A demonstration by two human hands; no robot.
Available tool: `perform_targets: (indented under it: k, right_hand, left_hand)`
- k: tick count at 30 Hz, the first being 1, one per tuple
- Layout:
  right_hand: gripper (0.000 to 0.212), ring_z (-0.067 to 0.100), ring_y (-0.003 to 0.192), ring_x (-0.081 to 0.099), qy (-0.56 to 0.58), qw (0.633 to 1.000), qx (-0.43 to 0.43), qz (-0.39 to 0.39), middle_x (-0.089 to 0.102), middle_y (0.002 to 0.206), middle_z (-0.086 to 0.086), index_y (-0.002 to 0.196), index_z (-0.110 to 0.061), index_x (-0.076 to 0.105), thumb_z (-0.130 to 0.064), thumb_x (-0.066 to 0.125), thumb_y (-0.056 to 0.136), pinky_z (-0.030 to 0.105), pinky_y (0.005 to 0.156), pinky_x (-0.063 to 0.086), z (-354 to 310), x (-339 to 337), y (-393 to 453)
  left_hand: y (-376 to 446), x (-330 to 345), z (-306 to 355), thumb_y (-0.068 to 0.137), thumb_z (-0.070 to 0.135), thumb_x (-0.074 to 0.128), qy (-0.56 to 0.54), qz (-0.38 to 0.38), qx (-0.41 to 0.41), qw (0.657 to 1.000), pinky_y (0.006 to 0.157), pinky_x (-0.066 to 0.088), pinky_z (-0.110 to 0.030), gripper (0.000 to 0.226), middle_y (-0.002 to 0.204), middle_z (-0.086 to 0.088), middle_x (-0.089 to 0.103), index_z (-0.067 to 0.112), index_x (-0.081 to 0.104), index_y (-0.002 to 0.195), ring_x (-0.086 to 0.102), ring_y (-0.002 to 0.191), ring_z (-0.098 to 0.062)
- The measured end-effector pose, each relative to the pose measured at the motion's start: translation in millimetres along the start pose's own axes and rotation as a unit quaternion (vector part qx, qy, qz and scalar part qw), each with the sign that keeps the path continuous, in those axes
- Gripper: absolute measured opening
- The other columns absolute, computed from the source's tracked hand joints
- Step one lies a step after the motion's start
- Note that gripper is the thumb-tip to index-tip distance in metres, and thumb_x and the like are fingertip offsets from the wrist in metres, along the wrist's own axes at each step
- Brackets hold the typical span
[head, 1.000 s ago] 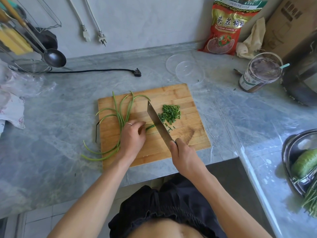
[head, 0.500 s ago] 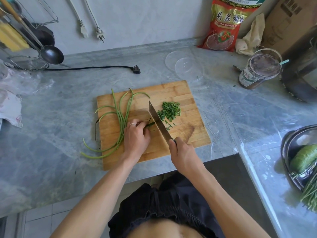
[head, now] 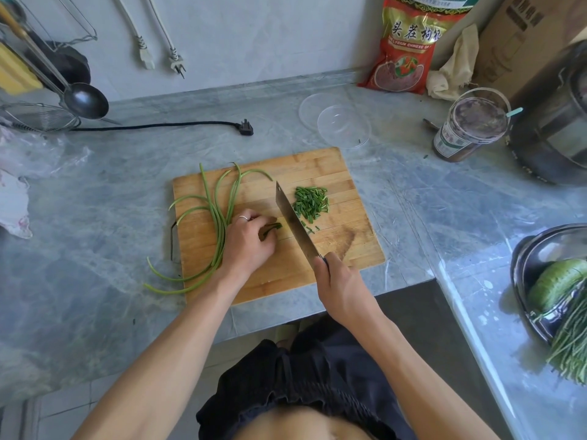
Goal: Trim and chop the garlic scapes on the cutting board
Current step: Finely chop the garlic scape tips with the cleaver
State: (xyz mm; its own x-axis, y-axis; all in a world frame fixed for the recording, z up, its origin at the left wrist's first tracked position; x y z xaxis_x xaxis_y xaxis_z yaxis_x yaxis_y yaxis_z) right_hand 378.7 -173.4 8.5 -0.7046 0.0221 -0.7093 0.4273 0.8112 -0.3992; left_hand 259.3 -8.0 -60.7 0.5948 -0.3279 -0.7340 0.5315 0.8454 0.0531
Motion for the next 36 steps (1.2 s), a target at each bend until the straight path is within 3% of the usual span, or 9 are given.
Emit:
perform_targets:
  k: [4, 8, 13, 16, 21, 29, 36]
  right_hand:
    - [0.035, 0.022, 0.075, 0.05, -0.001, 1.0, -0.007, -0.002, 0.054, 0.082, 0.003, 0.099, -0.014, 0.045, -0.043, 0.026, 0.103, 0.03, 0.071, 0.038, 0.1, 1.1, -1.8]
    - [0.033, 0.02, 0.07, 0.047, -0.001, 1.0, -0.014, -0.012, 0.049, 0.076, -0.001, 0.098, -0.016, 0.045, -0.042, 0.027, 0.103, 0.03, 0.068, 0.037, -3.2, 6.2, -3.5]
    - [0.044, 0.014, 0.043, 0.026, -0.014, 0.998, -0.061, 0.023, 0.039, 0.063, -0.003, 0.082, -0.016, 0.039, -0.051, 0.014, 0.093, 0.023, 0.039, 0.023, 0.2, 21.1, -4.0]
    - [0.042, 0.013, 0.047, 0.033, -0.021, 0.999, -0.044, 0.015, 0.045, 0.066, 0.0, 0.086, -0.015, 0.041, -0.048, 0.017, 0.097, 0.022, 0.042, 0.026, 1.9, 22.3, -5.7]
    - [0.036, 0.018, 0.041, 0.031, 0.003, 0.999, -0.047, 0.027, 0.042, 0.057, 0.003, 0.078, -0.018, 0.036, -0.043, 0.026, 0.101, 0.025, 0.04, 0.022, 6.3, 23.2, -9.1]
    - [0.049, 0.01, 0.042, 0.025, -0.064, 0.995, -0.073, 0.022, 0.038, 0.063, -0.004, 0.084, -0.016, 0.037, -0.048, 0.0, 0.087, 0.023, 0.037, 0.018, 5.1, 29.8, -11.8]
    - [0.038, 0.019, 0.042, 0.034, -0.006, 0.999, -0.04, 0.026, 0.048, 0.062, 0.007, 0.085, -0.014, 0.039, -0.042, 0.02, 0.101, 0.026, 0.041, 0.022, 4.6, 25.2, -11.8]
  left_hand:
    - [-2.0, -0.7, -4.5, 0.082, 0.023, 0.073, 0.019, 0.004, 0.002, 1.0, 0.08, 0.054, -0.039, 0.029, 0.102, -0.008, 0.065, 0.011, 0.076, 0.108, 0.065, 0.092, -0.029]
    - [-4.8, 1.2, -8.0, 0.082, 0.023, 0.071, 0.027, 0.015, 0.006, 1.0, 0.078, 0.055, -0.042, 0.029, 0.1, -0.01, 0.066, 0.006, 0.075, 0.105, 0.065, 0.09, -0.029]
    - [-5.9, 6.0, -8.6, 0.083, 0.016, 0.073, 0.026, 0.052, 0.005, 0.998, 0.069, 0.054, -0.041, 0.017, 0.09, -0.01, 0.066, 0.008, 0.077, 0.097, 0.064, 0.079, -0.029]
    - [-6.3, 7.5, -7.2, 0.085, 0.018, 0.071, 0.028, 0.069, 0.009, 0.997, 0.067, 0.052, -0.04, 0.013, 0.088, -0.008, 0.066, 0.011, 0.078, 0.094, 0.063, 0.077, -0.027]
    - [-5.6, 8.7, -2.7, 0.085, 0.018, 0.069, 0.029, 0.076, -0.007, 0.997, 0.07, 0.052, -0.04, 0.015, 0.09, -0.006, 0.067, 0.014, 0.079, 0.095, 0.063, 0.081, -0.025]
    - [-8.6, 15.5, 2.0, 0.088, 0.022, 0.065, 0.062, 0.084, -0.05, 0.993, 0.071, 0.05, -0.045, 0.015, 0.089, -0.006, 0.065, 0.016, 0.077, 0.093, 0.06, 0.083, -0.031]
    - [-12.5, 17.8, 5.7, 0.09, 0.023, 0.064, 0.069, 0.102, -0.052, 0.991, 0.073, 0.047, -0.044, 0.016, 0.089, -0.005, 0.064, 0.015, 0.077, 0.093, 0.056, 0.084, -0.031]
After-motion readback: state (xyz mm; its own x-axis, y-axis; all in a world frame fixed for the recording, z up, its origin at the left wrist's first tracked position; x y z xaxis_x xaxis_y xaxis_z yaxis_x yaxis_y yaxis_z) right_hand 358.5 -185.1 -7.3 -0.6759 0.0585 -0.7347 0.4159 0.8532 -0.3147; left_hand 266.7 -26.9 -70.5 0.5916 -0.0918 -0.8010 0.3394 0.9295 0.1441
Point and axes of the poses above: each hand's wrist, its own y-axis towards the middle knuckle, its own x-axis out of the palm, z = x × y, the point moved 2 cm from there along y, towards the middle knuckle
